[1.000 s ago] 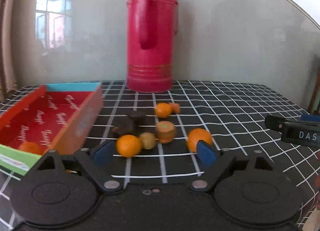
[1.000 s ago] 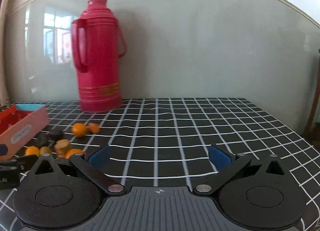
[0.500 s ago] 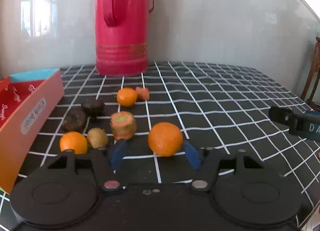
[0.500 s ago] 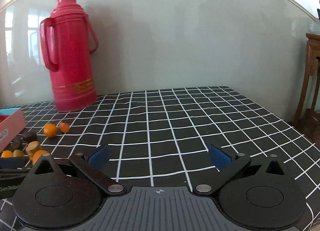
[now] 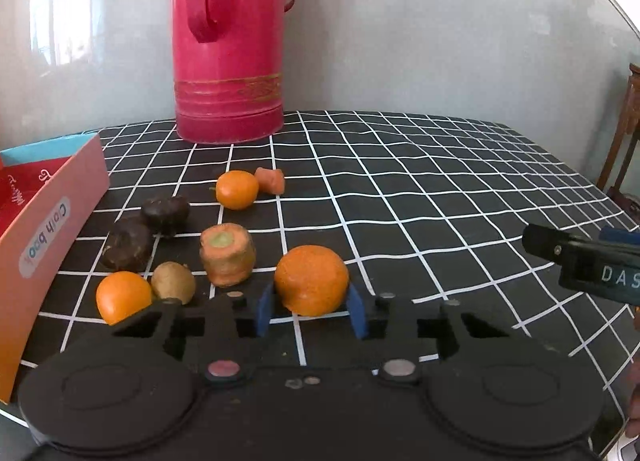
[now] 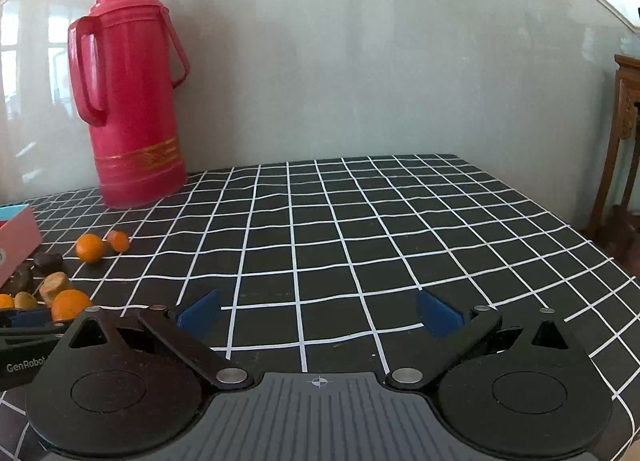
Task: Organize fruits
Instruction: 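Carry the large orange with the left tool into the box and release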
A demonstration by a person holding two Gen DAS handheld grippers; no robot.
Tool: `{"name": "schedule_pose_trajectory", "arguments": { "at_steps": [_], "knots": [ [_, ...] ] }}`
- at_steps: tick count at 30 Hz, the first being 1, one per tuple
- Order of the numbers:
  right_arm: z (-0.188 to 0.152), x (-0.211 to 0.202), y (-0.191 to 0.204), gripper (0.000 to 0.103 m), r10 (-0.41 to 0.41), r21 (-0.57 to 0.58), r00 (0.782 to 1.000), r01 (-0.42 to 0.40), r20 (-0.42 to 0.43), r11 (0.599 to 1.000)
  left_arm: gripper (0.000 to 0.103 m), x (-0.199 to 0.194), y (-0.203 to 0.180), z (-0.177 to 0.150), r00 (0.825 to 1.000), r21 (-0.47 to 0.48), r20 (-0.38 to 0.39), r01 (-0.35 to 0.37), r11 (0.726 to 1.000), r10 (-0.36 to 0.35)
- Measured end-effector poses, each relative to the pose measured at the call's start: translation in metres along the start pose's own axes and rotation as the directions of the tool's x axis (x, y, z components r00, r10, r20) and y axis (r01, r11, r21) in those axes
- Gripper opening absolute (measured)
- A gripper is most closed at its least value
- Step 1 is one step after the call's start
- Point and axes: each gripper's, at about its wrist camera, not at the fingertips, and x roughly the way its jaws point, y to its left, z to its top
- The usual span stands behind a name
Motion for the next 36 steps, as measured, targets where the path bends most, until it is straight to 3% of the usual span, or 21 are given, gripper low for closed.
{"name": "schedule_pose_trajectory", "arguments": {
  "at_steps": [6,14,21,25,29,31,33,34,36],
  "knots": [
    [0.001,0.001,0.006,0.103,0.012,-0.013,1.000,-0.012,-0.001,1.000,0.028,-0.014,0.010,0.000,0.999,-0.002,0.042,-0.008,1.000,0.008],
    [0.004,-0.003,0.039,0.103,0.072,-0.010,0.997,-0.072,0.024,0.997,0.028,-0.056,0.053,-0.002,0.987,-0.042,0.130,-0.087,0.995,0.092],
    [0.001,-0.007,0.094,0.103,0.163,-0.064,0.986,-0.161,0.034,0.985,0.028,-0.100,0.103,-0.003,0.938,-0.115,0.244,-0.225,0.968,0.247],
    [-0.002,-0.008,0.121,0.103,0.232,-0.108,0.972,-0.228,0.031,0.968,0.028,-0.111,0.149,-0.009,0.919,-0.197,0.212,-0.293,0.935,0.333],
    [-0.007,-0.013,0.140,0.103,0.334,-0.150,0.942,-0.327,0.024,0.933,0.029,-0.113,0.179,-0.012,0.907,-0.262,0.174,-0.334,0.906,0.384],
    [-0.009,-0.016,0.149,0.103,0.355,-0.175,0.934,-0.344,0.034,0.923,0.036,-0.115,0.186,-0.015,0.904,-0.274,0.152,-0.350,0.896,0.400],
    [-0.011,-0.018,0.154,0.103,0.363,-0.176,0.931,-0.351,0.040,0.920,0.080,-0.120,0.187,-0.017,0.895,-0.270,0.169,-0.360,0.893,0.412],
    [-0.011,-0.017,0.154,0.103,0.369,-0.168,0.928,-0.359,0.038,0.918,0.086,-0.125,0.185,-0.017,0.882,-0.267,0.189,-0.376,0.887,0.431],
    [-0.010,-0.016,0.152,0.103,0.374,-0.148,0.927,-0.366,0.035,0.919,0.089,-0.133,0.181,-0.018,0.867,-0.260,0.224,-0.388,0.885,0.445]
  ]
}}
